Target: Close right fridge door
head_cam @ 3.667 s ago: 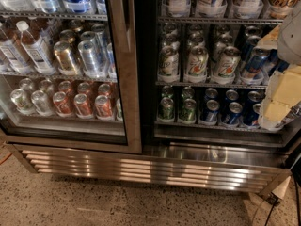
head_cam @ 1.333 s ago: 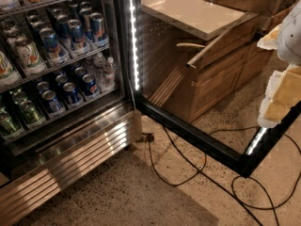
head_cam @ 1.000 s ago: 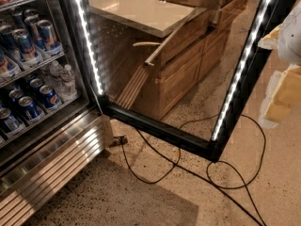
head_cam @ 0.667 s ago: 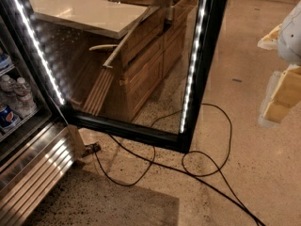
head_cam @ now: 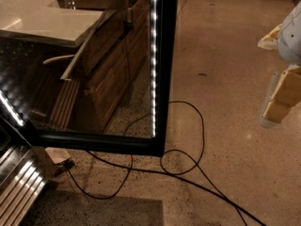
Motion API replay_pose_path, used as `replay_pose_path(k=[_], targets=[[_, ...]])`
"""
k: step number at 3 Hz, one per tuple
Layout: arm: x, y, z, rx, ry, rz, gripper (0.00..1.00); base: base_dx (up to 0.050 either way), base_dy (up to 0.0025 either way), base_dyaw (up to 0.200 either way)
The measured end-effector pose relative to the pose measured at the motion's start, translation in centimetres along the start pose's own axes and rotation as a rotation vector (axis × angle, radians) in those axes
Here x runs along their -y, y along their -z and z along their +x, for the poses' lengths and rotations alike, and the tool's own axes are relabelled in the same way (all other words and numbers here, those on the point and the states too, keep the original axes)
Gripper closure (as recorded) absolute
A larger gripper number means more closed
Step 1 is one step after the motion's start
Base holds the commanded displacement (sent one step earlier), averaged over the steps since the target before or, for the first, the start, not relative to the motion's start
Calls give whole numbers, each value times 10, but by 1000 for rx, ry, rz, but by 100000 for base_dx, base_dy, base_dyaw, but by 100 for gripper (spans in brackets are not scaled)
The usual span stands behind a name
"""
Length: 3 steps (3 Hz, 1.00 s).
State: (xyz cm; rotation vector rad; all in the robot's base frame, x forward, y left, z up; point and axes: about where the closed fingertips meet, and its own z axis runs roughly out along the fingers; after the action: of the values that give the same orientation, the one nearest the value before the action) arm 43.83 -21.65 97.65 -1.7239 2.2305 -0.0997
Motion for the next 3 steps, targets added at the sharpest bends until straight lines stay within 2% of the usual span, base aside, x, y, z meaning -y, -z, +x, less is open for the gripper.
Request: replay_pose_path(k=[1,2,3], targets=[[0,0,0,0,0,0,0,4293,219,10215],[0,0,0,0,0,0,0,3841,-242,-12594],[0,0,0,0,0,0,0,4843,2,-73]])
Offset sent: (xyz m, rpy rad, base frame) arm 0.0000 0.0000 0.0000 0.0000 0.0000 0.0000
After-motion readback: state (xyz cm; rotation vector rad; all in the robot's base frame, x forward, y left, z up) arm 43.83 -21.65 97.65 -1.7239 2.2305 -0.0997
